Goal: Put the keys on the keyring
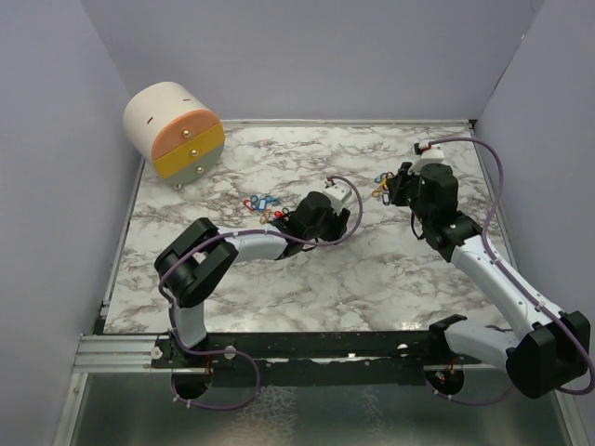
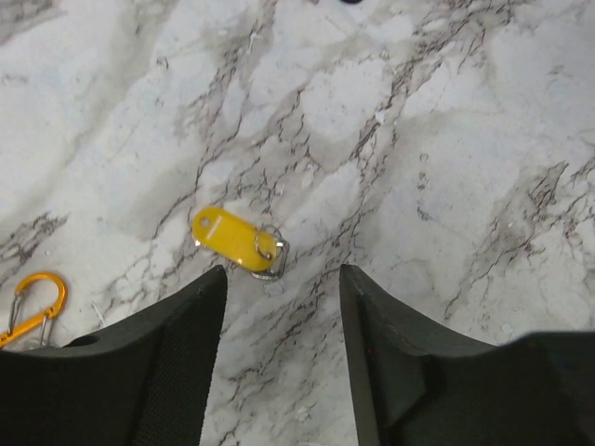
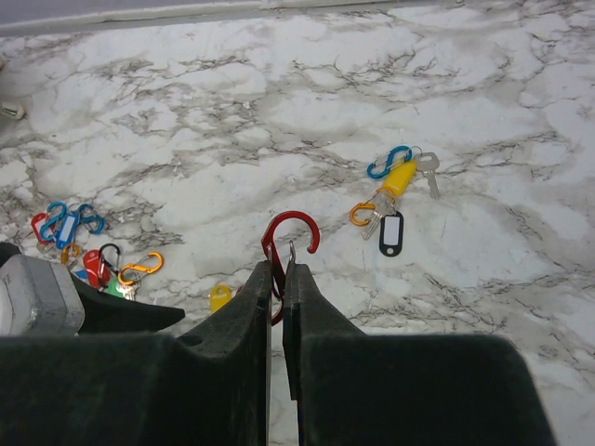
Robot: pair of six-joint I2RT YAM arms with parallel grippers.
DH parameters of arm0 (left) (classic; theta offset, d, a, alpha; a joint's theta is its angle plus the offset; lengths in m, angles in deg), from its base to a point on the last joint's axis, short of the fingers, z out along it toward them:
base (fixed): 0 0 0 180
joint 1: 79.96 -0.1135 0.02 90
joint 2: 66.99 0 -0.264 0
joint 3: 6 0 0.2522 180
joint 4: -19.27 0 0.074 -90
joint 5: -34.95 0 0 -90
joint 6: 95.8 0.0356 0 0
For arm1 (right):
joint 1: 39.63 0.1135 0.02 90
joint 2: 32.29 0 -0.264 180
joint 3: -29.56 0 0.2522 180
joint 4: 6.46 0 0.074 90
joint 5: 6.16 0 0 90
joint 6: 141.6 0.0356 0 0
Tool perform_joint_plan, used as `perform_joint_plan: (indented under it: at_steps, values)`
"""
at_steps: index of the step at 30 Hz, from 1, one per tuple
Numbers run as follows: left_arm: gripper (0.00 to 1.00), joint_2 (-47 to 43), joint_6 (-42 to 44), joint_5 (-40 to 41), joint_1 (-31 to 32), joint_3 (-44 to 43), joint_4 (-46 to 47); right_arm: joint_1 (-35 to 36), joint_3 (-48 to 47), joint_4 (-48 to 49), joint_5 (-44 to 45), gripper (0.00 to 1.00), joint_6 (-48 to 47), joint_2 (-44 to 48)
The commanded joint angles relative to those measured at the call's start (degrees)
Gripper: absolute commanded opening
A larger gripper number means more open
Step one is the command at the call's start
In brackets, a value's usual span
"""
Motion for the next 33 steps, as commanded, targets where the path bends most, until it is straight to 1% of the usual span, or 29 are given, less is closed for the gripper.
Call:
perform_joint_plan:
  at_steps: [1, 7, 13, 33]
  values:
    - [0.51, 2.9, 4.4, 0.5, 0.0, -3.9, 1.2, 0.4, 0.4, 0.3, 0.0, 0.01, 0.0, 1.7]
    - [0.46, 5.9, 7.0, 1.4, 0.0, -6.6, 1.0, 0.4, 0.4, 0.4, 0.3, 0.01, 0.0, 1.8]
    - [0.45, 7.7, 8.0, 1.5, -0.5, -7.8, 1.0, 0.4, 0.4, 0.4, 0.3, 0.01, 0.1, 1.4]
    - [0.41, 11.2, 7.8, -1.0, -1.7, -9.0, 1.0, 0.4, 0.6, 0.6, 0.5, 0.01, 0.0, 1.1]
